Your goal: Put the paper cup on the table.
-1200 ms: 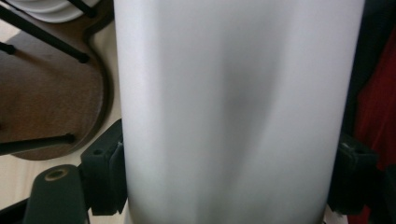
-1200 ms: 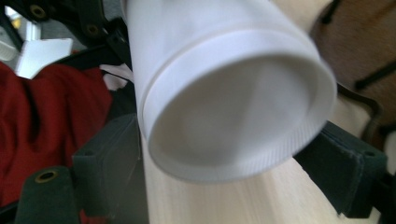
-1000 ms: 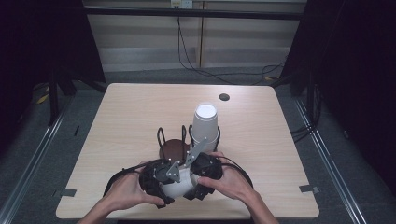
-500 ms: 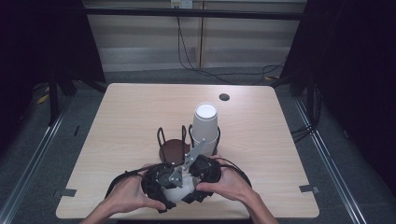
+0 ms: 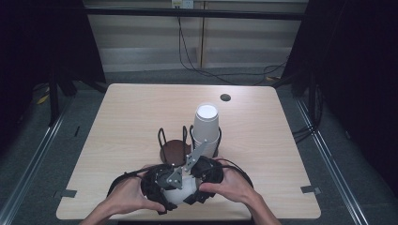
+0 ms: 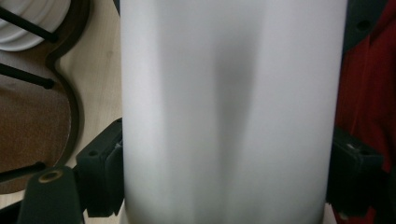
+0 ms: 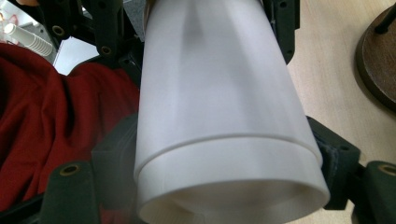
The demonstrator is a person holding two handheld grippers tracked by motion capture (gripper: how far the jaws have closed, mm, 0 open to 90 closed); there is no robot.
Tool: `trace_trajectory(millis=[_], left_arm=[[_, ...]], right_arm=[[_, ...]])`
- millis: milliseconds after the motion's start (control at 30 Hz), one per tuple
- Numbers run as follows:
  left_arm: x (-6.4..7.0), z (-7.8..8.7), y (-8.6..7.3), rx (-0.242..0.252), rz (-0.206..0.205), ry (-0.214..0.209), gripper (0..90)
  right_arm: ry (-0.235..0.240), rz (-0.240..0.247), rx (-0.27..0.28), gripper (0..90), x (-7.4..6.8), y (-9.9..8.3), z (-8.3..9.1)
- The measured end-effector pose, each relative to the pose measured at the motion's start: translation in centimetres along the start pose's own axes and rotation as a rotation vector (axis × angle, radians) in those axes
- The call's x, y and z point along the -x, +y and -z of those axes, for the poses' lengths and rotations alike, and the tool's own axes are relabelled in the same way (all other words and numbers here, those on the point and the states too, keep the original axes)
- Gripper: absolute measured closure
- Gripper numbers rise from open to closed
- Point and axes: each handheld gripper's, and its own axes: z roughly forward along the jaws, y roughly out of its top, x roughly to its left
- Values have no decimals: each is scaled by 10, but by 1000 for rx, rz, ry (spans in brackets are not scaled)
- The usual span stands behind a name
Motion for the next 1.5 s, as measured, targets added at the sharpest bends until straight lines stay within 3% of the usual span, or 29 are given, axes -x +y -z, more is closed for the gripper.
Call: trace_trajectory(millis=[133, 200, 367, 467, 600, 700, 833, 1000, 1100, 1167, 1267, 1433, 1500], left_arm=[[1, 0, -1, 36, 17, 1, 156], [0, 1, -3, 71, 48, -10, 154], [-3, 4, -8, 121, 27, -18, 151], [-5, 3, -11, 148, 59, -25, 155], [-7, 4, -14, 181, 36, -15, 150], [-9, 8, -17, 211, 44, -33, 146], [-13, 17, -22, 319, 75, -42, 154], [-17, 25, -28, 365, 88, -19, 156], [-17, 32, -32, 432, 127, 44, 156], [-18, 35, -35, 463, 153, 45, 157], [-19, 41, -41, 488, 171, 78, 155], [-19, 44, -53, 511, 224, 98, 158], [-18, 43, -58, 544, 253, 91, 157]], right_arm=[[10, -10, -6, 243, 1, -1, 1], [4, -10, -6, 244, 1, -1, 1], [2, -6, 2, 243, 1, 0, 2], [-6, -14, -12, 243, 1, -1, 2], [-24, -2, -7, 243, 1, -1, 1], [-43, 16, -5, 243, -1, -1, 1], [-46, 15, 0, 243, 2, -3, 1], [-76, 1, 22, 243, 3, -6, 6], [-82, -11, 29, 242, 3, -8, 8], [-90, -27, 33, 242, 5, -11, 10], [-94, -47, 46, 242, 9, -16, 14], [-109, -53, 58, 241, 7, -21, 19], [-114, -55, 67, 240, 7, -21, 19]])
